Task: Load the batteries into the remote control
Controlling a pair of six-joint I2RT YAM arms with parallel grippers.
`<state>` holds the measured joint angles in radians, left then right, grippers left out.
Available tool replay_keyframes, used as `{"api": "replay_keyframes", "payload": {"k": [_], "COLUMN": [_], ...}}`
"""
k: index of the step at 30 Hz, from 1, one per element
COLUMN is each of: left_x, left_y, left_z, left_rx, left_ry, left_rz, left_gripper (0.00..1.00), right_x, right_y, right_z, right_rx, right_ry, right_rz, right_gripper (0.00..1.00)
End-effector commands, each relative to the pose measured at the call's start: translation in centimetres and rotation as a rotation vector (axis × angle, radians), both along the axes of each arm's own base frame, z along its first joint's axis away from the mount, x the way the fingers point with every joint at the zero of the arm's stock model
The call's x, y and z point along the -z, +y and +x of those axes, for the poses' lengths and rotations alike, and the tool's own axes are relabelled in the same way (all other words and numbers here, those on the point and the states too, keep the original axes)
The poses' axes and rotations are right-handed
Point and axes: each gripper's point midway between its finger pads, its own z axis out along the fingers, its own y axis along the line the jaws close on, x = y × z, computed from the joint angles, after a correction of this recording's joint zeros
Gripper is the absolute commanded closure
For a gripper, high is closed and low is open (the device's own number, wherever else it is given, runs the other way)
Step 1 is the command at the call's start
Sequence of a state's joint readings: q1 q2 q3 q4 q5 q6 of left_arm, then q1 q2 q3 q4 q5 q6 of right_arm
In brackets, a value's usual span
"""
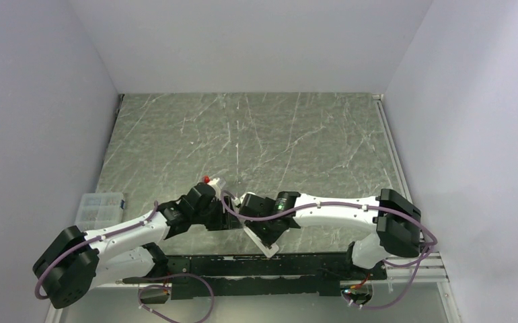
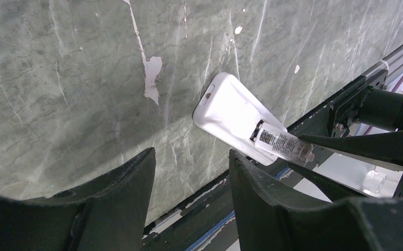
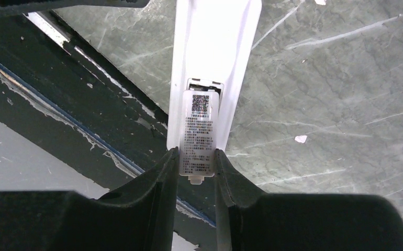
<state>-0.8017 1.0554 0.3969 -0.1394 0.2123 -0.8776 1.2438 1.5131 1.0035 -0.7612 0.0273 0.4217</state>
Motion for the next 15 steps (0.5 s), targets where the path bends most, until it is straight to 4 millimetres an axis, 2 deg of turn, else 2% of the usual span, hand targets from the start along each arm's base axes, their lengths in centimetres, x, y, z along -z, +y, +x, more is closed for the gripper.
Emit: {"api": "replay_keyframes", "payload": {"k": [1,15], "left_x": [-0.49,-0.66], "left_y": [0.03,0.21], "left_z": [0.41,0.33], "left_rx": [-0.008,-0.010], "left_ry": [-0.028,-0.032], "left_rz": [-0.013,-0.013], "left_gripper": [0.41,0.41], "right_x": [-1.11,-0.61], "right_y": [0.82,1.06], "right_z": [1.05,1.21], "right_rx": [0.010,0.014], "right_ry": [-0.039,-0.039], "right_rz": [0.013,0.000], "right_gripper": [0.88,0.89]}}
